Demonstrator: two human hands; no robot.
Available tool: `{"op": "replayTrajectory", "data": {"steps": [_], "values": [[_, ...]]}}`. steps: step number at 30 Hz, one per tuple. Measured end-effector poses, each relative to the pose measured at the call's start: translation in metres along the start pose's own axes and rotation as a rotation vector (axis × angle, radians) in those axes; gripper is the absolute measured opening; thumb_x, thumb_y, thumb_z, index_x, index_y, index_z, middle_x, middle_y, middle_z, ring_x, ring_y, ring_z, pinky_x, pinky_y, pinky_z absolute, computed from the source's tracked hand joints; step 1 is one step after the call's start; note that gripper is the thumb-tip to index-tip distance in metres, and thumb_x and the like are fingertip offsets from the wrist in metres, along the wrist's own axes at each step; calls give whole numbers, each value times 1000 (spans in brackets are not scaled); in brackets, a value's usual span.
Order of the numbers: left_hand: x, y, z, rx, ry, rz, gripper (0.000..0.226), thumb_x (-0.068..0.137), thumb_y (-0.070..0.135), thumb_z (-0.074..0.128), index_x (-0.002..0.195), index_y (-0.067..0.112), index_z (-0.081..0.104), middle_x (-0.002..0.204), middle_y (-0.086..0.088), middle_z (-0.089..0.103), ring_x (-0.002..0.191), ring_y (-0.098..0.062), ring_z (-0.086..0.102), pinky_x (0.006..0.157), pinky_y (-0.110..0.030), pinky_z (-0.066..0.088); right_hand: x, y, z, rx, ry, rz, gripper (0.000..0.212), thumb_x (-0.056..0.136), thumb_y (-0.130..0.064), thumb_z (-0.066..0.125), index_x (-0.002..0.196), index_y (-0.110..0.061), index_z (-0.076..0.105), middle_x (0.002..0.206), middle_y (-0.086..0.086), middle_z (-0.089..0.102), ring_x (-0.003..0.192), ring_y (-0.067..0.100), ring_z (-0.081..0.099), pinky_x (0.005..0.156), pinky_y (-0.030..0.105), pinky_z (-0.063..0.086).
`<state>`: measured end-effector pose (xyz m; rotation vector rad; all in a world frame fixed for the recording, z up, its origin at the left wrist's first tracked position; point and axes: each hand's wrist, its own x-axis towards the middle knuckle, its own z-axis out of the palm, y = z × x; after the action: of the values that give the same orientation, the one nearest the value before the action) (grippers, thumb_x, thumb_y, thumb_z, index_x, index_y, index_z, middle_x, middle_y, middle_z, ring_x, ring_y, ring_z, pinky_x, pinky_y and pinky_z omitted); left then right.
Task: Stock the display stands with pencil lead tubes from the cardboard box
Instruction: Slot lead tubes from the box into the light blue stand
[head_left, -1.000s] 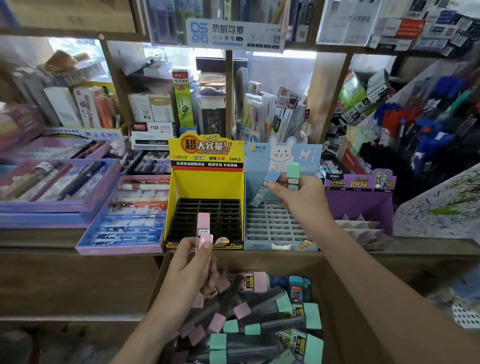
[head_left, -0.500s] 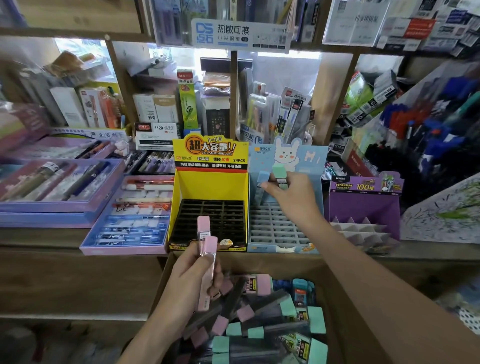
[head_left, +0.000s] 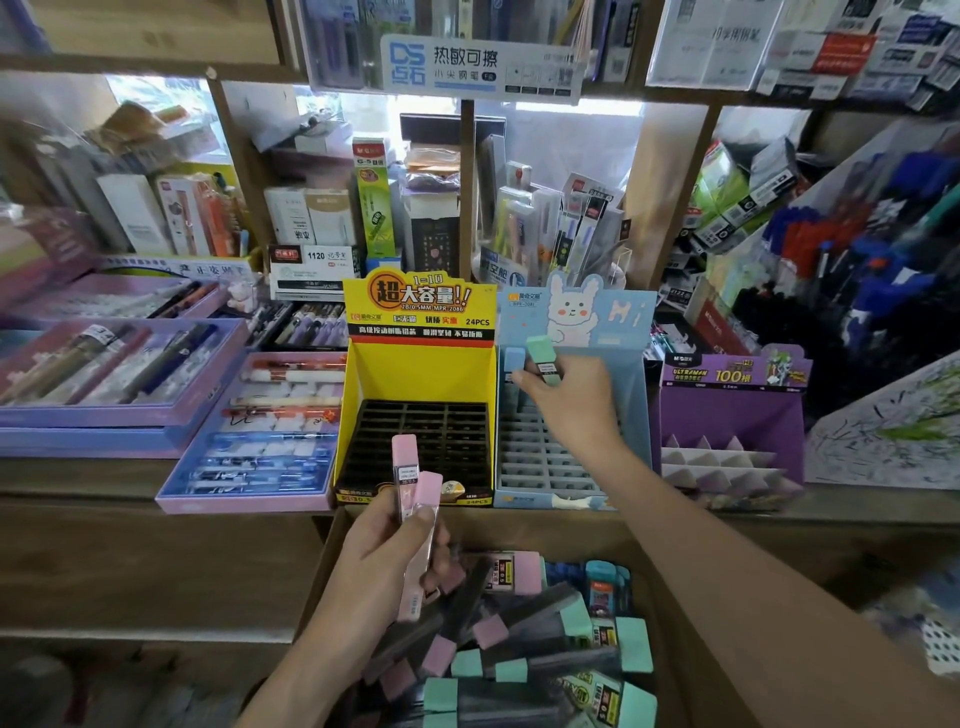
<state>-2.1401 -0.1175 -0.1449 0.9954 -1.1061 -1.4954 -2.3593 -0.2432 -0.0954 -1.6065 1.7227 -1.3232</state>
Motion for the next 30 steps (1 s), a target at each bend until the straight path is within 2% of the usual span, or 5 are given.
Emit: {"op": "replayTrajectory", "data": {"steps": [5, 9, 16, 24, 30], "values": [[3, -3, -2, -26, -20, -6, 19, 95, 27, 61, 107, 13, 67, 80, -13, 63, 61, -21, 55, 51, -27, 47, 0, 3, 2, 42, 25, 41, 16, 85, -19, 83, 73, -16, 72, 69, -7, 70, 59, -4, 57, 59, 20, 45], [2, -4, -4, 15, -6, 16, 20, 94, 32, 62, 108, 21, 70, 85, -14, 68, 65, -21, 58, 54, -27, 48, -7, 5, -2, 174, -29, 114, 20, 84, -26, 83, 87, -12, 71, 78, -3, 72, 64, -1, 62, 59, 12, 50], [2, -4, -6, -8, 47, 18, 19, 93, 34, 64, 105, 20, 72, 92, -17, 73, 70, -23, 64, 58, -25, 52, -17, 11, -27, 372, -91, 256, 13, 103, -8, 50, 107, -4, 61, 89, 9, 68, 69, 14, 64, 61, 22, 55], [3, -3, -5, -5, 65, 21, 17, 93, 31, 63, 100, 18, 72, 95, -20, 74, 73, -25, 68, 59, -25, 55, -23, 22, -45, 235, -42, 113, 13, 98, -18, 69, 92, -30, 71, 85, -10, 74, 76, -8, 67, 67, 5, 49], [2, -3, -5, 2, 77, 16, 23, 92, 32, 64, 103, 14, 71, 96, -21, 74, 75, -26, 69, 59, -26, 56, -21, 24, -44, 148, 29, 43, 23, 94, -12, 73, 116, -8, 73, 97, 0, 74, 90, 10, 69, 82, 18, 58]]}}
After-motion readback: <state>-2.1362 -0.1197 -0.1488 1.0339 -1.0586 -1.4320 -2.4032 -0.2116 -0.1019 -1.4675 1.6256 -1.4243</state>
